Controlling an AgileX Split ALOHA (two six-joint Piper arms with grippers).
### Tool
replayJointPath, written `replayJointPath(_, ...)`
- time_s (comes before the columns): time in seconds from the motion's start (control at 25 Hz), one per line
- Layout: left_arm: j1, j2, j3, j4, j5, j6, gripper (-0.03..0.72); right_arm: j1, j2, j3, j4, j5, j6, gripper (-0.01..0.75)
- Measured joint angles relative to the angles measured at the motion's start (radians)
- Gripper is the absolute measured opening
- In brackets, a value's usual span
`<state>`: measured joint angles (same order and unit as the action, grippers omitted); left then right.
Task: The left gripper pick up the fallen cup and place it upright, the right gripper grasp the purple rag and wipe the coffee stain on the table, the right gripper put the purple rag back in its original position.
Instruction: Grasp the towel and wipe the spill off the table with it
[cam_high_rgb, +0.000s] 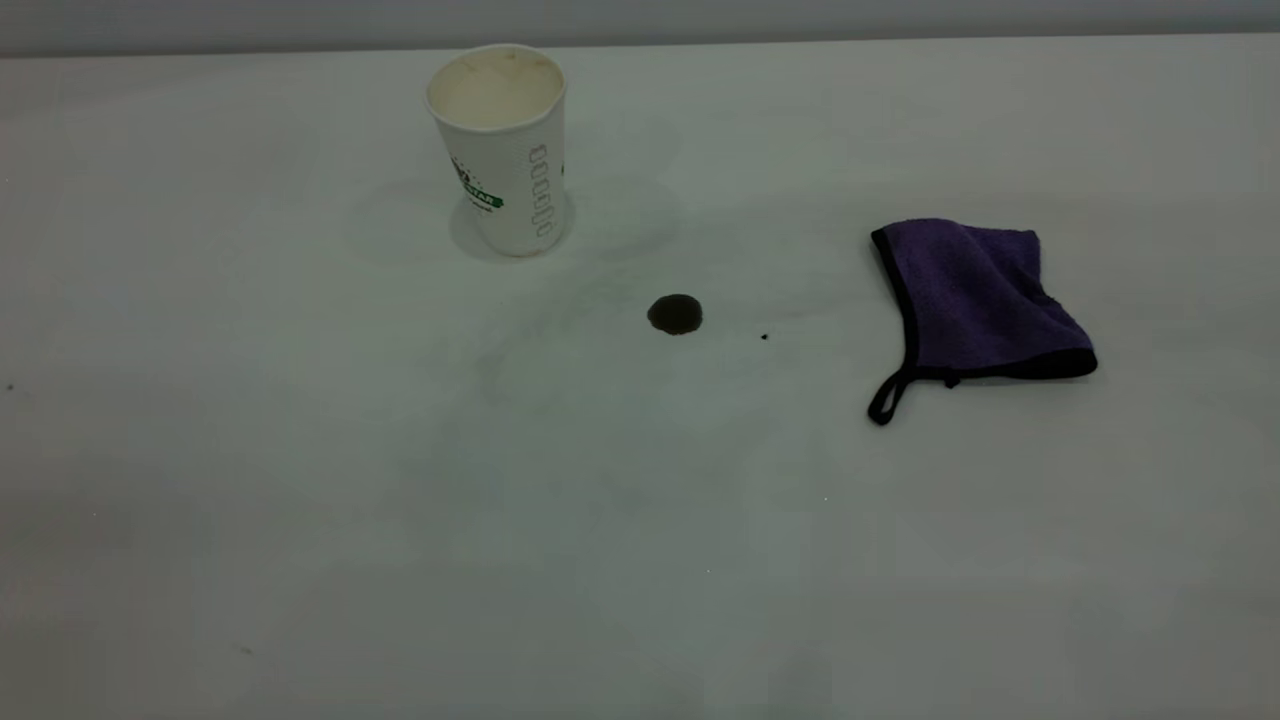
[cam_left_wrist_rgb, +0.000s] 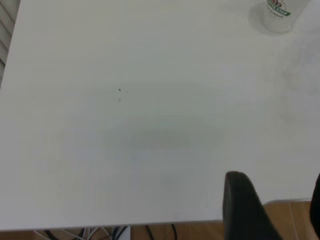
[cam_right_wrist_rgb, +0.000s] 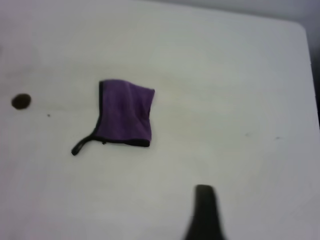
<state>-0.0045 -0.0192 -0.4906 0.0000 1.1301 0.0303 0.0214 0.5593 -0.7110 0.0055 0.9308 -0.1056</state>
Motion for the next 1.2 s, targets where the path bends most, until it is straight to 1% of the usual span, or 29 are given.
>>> replayJointPath(0.08,0.000,0.000,0.000,0.000,0.000,0.000,0.391,0.000,0.147,-0.034,0.003,-0.067,-0.014,0.714)
replayJointPath(0.12,0.000,0.000,0.000,0.000,0.000,0.000,0.391,0.000,0.222,-0.047,0.005,-0.097,-0.022,0.721)
replayJointPath(0.28,0.000,0.000,0.000,0.000,0.000,0.000,0.391,0.000,0.494,-0.094,0.019,-0.222,-0.052,0.726)
replayJointPath(0.4,0.000,0.000,0.000,0.000,0.000,0.000,0.391,0.000,0.696,-0.131,0.049,-0.284,-0.108,0.726)
replayJointPath(0.72,0.000,0.000,0.000,0.000,0.000,0.000,0.391,0.014,1.205,-0.290,0.137,-0.393,-0.225,0.718)
replayJointPath(0.92,0.000,0.000,0.000,0.000,0.000,0.000,0.391,0.057,1.421,-0.400,0.152,-0.441,-0.268,0.715)
replayJointPath(1.2,0.000,0.000,0.000,0.000,0.000,0.000,0.391,0.131,1.653,-0.548,0.155,-0.495,-0.284,0.698)
